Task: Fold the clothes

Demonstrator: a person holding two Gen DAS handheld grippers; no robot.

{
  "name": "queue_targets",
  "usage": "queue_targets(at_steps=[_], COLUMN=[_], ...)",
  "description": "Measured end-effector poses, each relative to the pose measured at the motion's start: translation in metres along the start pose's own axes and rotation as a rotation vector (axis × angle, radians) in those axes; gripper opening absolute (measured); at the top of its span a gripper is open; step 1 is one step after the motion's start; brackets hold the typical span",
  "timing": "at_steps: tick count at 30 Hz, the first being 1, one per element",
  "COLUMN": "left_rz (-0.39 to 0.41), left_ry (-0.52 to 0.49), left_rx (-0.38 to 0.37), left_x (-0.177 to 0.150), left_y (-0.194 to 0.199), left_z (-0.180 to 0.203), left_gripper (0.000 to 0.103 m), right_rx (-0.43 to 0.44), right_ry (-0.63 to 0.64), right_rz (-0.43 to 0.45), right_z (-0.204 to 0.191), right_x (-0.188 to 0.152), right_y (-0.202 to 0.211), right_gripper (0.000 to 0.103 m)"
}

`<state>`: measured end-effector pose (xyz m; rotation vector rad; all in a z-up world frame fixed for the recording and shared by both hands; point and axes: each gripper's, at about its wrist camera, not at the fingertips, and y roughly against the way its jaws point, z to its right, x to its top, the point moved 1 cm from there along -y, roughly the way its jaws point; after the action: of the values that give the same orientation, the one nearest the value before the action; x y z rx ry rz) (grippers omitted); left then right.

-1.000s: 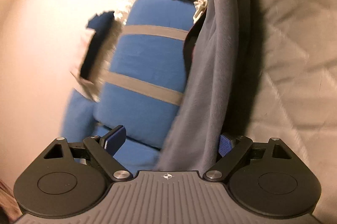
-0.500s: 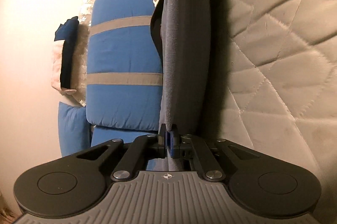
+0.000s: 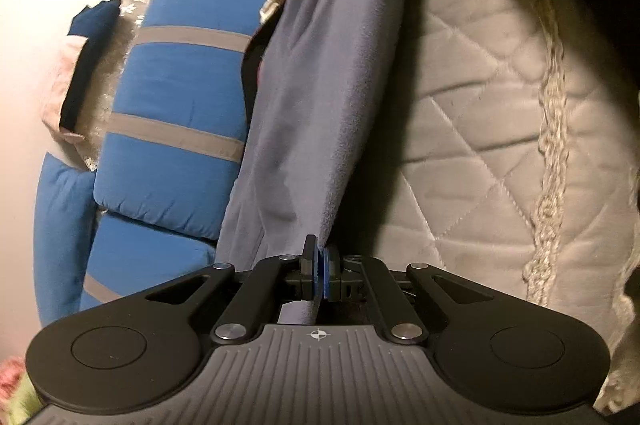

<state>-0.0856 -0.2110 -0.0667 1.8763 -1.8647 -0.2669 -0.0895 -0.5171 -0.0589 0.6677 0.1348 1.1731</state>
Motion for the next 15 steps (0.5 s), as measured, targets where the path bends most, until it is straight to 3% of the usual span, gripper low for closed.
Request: queue_targets(at_steps=[3, 7, 15], left_rz=[0.038, 0.093, 0.116], left_ry=[0.043, 0.012, 0.018], left_rx=[-0.041, -0.026, -0.027], left_x=[-0.009, -0.014, -0.022], left_y=[0.006, 0.014, 0.012], left_z=[-0.001, 0.007, 0.024], left_gripper=[0.002, 0.002, 0.002], right_rx=[0.01, 0.04, 0.06], right_ry=[0.011, -0.004, 0.01], right_rz=[-0.031, -0.072, -0.118], right_z=[-0.003, -0.008, -0.036], right_x=[-0.002, -0.004, -0.004], right_y=[-0.005, -0.016, -0.029], right_gripper=[0.005, 0.005, 0.006])
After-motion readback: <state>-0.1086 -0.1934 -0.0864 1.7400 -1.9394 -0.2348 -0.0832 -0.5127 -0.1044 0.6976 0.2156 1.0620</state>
